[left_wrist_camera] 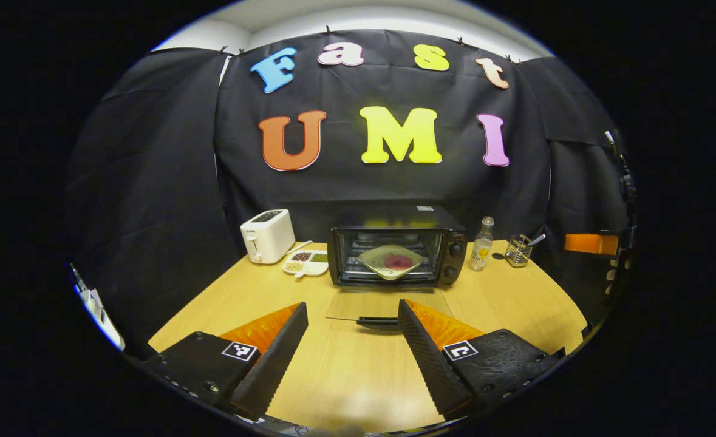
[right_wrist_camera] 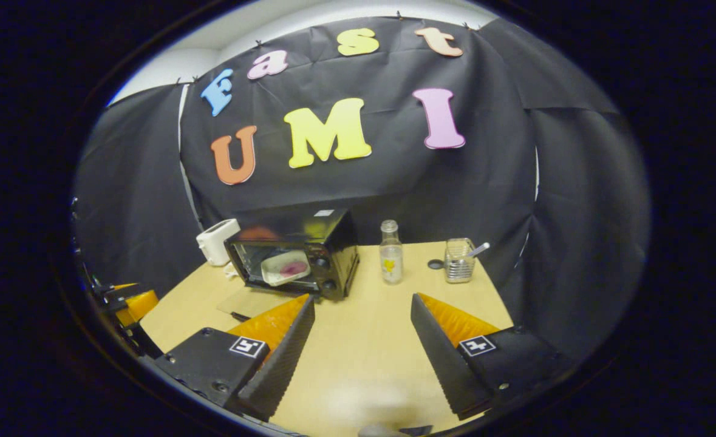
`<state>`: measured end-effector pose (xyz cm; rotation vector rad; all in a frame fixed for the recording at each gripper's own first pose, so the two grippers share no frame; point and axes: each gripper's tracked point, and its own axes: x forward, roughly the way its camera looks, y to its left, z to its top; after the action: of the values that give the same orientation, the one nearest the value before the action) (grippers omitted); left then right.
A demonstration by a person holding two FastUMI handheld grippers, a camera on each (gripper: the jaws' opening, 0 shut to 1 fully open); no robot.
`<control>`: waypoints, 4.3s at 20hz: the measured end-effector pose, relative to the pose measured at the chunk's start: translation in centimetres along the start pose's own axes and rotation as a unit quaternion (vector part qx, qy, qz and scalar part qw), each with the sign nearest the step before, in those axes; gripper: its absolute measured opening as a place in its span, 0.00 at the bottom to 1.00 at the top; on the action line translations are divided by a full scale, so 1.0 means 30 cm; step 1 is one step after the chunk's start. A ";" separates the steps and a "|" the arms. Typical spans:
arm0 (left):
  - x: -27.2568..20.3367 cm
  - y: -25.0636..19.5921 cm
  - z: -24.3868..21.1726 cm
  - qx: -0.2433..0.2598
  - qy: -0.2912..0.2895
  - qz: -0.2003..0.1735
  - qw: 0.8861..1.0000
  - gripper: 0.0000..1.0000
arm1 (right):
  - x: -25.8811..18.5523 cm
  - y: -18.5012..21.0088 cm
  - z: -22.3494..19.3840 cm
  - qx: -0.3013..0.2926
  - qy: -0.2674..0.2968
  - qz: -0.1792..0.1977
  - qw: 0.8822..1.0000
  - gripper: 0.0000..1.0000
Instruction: Open the electric oven with the left hand, put the food in, and close the electric oven.
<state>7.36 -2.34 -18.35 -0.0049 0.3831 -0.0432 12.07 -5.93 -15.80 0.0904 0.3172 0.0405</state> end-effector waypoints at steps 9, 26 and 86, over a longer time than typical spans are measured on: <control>0.239 -0.300 -0.333 0.019 0.114 -0.045 0.992 0.96 | -0.231 -0.347 -0.001 0.012 -0.011 -0.067 0.998 1.00; 0.608 -0.169 -0.493 0.033 0.169 -0.069 0.983 0.98 | -0.157 -0.173 0.108 0.028 0.007 -0.165 0.986 1.00; -0.547 -0.144 0.368 0.037 -0.135 -0.070 0.988 0.96 | -0.721 -0.075 0.014 0.045 -0.105 -0.062 0.992 0.96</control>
<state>-3.90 -5.98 -1.92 0.0358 0.1085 -0.1943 -8.27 -9.36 -8.90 0.1624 0.1133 -0.1062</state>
